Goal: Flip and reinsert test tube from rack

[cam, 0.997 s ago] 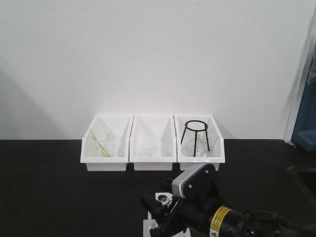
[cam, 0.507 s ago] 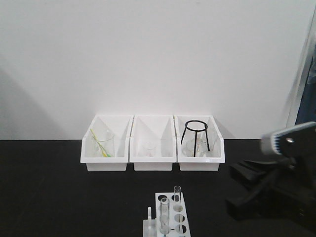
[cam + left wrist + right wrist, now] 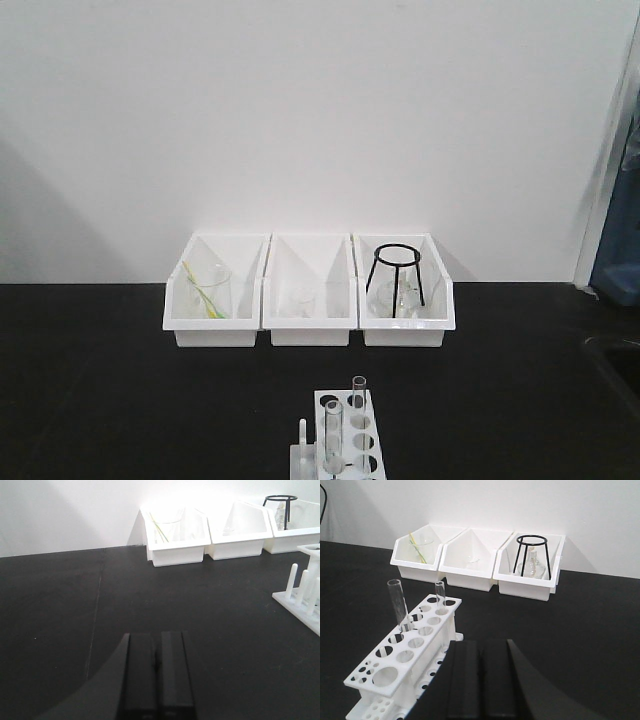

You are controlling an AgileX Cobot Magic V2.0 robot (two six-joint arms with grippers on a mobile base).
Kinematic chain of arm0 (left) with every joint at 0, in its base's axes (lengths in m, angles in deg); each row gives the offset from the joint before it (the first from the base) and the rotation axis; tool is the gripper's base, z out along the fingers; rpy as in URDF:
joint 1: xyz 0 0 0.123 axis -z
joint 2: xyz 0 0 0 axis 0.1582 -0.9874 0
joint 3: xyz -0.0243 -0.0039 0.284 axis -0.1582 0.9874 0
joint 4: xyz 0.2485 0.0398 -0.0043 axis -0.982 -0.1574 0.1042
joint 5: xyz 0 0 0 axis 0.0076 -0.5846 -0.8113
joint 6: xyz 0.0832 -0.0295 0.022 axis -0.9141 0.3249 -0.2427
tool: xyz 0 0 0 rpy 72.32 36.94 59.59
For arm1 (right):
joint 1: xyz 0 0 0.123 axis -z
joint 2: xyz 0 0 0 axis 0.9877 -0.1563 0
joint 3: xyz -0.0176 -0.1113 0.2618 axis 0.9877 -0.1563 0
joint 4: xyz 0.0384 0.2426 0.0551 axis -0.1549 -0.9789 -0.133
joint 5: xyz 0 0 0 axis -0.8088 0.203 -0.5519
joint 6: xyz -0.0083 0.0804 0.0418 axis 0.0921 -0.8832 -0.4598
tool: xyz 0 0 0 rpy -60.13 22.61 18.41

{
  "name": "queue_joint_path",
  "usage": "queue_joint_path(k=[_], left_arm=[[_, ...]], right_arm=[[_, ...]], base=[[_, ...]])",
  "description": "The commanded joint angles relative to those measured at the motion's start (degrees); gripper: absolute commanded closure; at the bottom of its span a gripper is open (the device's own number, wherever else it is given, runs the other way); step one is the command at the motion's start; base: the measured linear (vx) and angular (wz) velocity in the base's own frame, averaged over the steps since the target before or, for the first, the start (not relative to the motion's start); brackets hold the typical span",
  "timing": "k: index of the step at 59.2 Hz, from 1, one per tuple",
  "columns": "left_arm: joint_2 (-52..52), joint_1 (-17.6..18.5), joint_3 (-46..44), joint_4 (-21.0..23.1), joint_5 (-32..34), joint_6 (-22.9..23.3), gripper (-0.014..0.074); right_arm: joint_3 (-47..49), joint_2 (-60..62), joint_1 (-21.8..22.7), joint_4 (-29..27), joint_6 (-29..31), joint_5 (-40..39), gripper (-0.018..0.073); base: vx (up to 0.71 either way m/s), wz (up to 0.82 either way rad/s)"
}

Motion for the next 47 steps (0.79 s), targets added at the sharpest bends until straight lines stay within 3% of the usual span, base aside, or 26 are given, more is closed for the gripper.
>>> queue_joint_path(k=[1,13,17,25,38,47], left_arm=[[0.5,0.0,-0.2,0.3,4.6,0.5,0.0602],[0.5,0.0,-0.2,0.3,4.6,0.5,0.0602],[0.5,0.0,-0.2,0.3,4.6,0.5,0.0602],[0.5,0.0,-0.2,0.3,4.6,0.5,0.0602],[0.5,0.0,-0.2,0.3,4.6,0.5,0.0602],[0.5,0.0,-0.2,0.3,4.6,0.5,0.0602]], right_arm=[[-0.2,2.2,0.1,1.2,0.0,-3.8,0.057],[-2.4,2.8,0.1,0.4,0.0,-3.7,0.057],[-3.9,3.5,1.0,-3.8,0.0,-4.2,0.057],[-7.7,7.5,10.8,-18.4,0.5,-5.6,0.057],[-15.9,18.4,27.3,-18.8,8.6,-6.3,0.057],[-19.3,20.4,31.4,-19.8,13.4,-8.1,0.057]], base=[[0.0,0.0],[0.0,0.0],[0.0,0.0],[0.0,0.0],[0.0,0.0],[0.0,0.0]])
